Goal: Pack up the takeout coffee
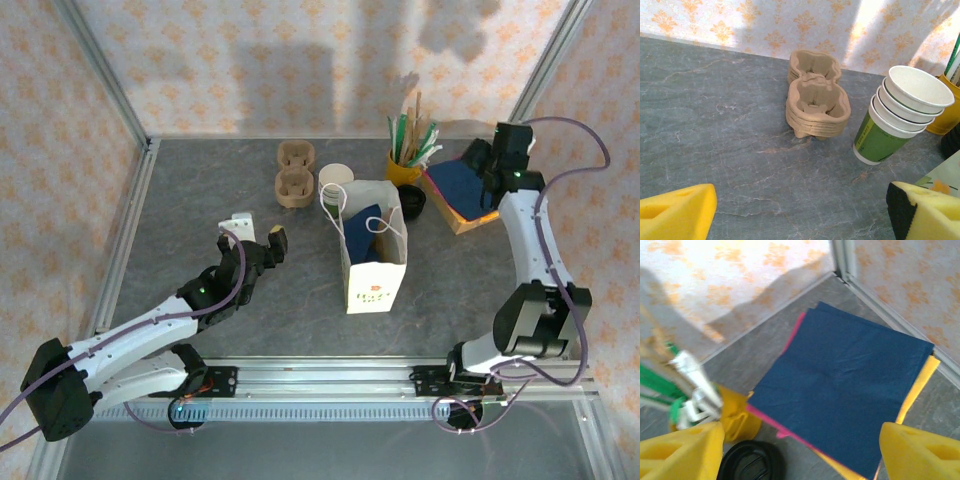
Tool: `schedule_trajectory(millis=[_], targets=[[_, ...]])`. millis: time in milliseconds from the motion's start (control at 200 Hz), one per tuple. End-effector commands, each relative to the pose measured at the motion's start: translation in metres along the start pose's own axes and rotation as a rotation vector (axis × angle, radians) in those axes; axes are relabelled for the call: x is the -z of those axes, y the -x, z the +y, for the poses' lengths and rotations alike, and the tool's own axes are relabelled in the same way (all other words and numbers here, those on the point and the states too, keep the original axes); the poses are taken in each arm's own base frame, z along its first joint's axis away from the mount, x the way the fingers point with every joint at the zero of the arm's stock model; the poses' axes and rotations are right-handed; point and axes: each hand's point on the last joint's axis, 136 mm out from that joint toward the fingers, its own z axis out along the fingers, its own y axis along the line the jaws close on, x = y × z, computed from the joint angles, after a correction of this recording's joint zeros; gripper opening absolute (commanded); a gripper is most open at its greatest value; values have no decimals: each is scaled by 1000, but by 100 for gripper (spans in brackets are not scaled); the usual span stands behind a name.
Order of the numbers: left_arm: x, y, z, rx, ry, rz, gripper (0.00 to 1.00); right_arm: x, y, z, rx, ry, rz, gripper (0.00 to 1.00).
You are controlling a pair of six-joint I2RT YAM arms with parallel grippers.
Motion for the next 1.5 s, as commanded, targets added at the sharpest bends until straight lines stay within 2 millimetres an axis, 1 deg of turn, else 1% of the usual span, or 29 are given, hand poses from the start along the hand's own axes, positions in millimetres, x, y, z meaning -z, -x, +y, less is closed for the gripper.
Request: schedule_trajectory(millis=[0, 90, 185, 445, 581, 656, 761, 881, 961, 1201, 1386, 1492], targets=[[3, 13, 6, 6, 32, -33, 90, -16, 6, -9, -47, 15, -18, 81], [4, 11, 7, 13, 31, -32, 90, -27, 6, -16, -65, 4, -10, 82], [4, 8, 7, 23, 18, -35, 90, -41, 5, -28, -66, -49, -26, 83], [4, 4, 8, 33, 15, -33, 90, -80, -14, -43, -51, -130, 40, 84], [3, 4, 8, 25, 18, -32, 90, -103, -27, -47, -46, -150, 84, 84], [3, 5, 8, 20, 19, -34, 90, -116, -33, -46, -39, -152, 121, 83], [3, 5, 8, 21, 19, -35, 90, -129, -37, -40, -33, -133, 153, 82], [3, 5, 9, 15, 25, -36, 90, -144, -41, -39, -32, -135, 184, 82], [3, 6, 10, 15, 29, -39, 90, -152, -43, -40, -24, -149, 205, 82], [4, 5, 11, 26, 27, -39, 90, -169, -47, -45, 5, -189, 237, 80], [5, 2, 13, 33, 24, -38, 90, -181, -59, -48, 14, -202, 279, 79], [6, 2, 14, 34, 27, -38, 90, -188, -69, -52, 29, -224, 314, 79]])
